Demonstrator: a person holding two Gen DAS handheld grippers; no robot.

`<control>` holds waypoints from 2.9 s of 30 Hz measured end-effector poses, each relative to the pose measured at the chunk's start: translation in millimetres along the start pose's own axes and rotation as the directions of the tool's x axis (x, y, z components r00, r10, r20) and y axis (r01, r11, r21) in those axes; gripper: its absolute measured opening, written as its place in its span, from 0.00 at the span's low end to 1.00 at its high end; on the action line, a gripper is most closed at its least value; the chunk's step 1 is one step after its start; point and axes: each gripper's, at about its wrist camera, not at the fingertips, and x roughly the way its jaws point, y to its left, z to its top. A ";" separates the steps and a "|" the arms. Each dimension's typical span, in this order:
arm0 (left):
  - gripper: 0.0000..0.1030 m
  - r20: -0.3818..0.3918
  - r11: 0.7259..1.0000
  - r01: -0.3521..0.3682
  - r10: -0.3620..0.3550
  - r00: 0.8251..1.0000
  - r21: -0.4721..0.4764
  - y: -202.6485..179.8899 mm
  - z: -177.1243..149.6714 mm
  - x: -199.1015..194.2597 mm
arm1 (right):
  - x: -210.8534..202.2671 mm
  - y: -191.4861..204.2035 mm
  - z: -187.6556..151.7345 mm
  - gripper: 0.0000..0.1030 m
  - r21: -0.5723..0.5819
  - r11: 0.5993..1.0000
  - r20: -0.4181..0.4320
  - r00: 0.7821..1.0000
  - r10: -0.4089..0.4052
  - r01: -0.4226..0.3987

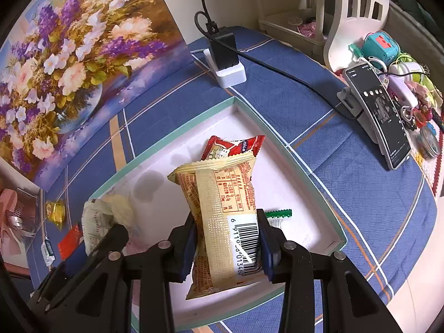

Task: Organize snacks
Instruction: 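Carry both bags over the white tray and open both grippers to drop them, then withdraw both open grippers from the tray back to the snack pile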

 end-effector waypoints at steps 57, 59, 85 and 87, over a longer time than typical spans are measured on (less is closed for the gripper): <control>0.90 0.004 0.903 -0.373 0.382 0.924 -0.213 111.8 5.1 -21.5 | 7.9 34.7 -8.1 1.00 -0.130 0.992 0.010 1.000 -0.003 0.004; 0.90 0.011 0.894 -0.388 0.400 0.916 -0.226 121.0 5.8 -28.6 | 7.7 36.6 -9.2 1.00 -0.137 0.990 0.007 1.000 -0.010 0.011; 0.90 -0.086 0.719 -0.527 0.553 0.829 -0.452 288.4 -52.7 -106.6 | -30.6 143.5 -63.9 1.00 -0.357 0.926 0.002 0.991 0.132 -0.123; 0.90 -0.106 0.696 -0.537 0.561 0.821 -0.476 300.8 -60.0 -110.0 | -28.5 159.0 -74.7 1.00 -0.391 0.912 -0.008 0.991 0.133 -0.125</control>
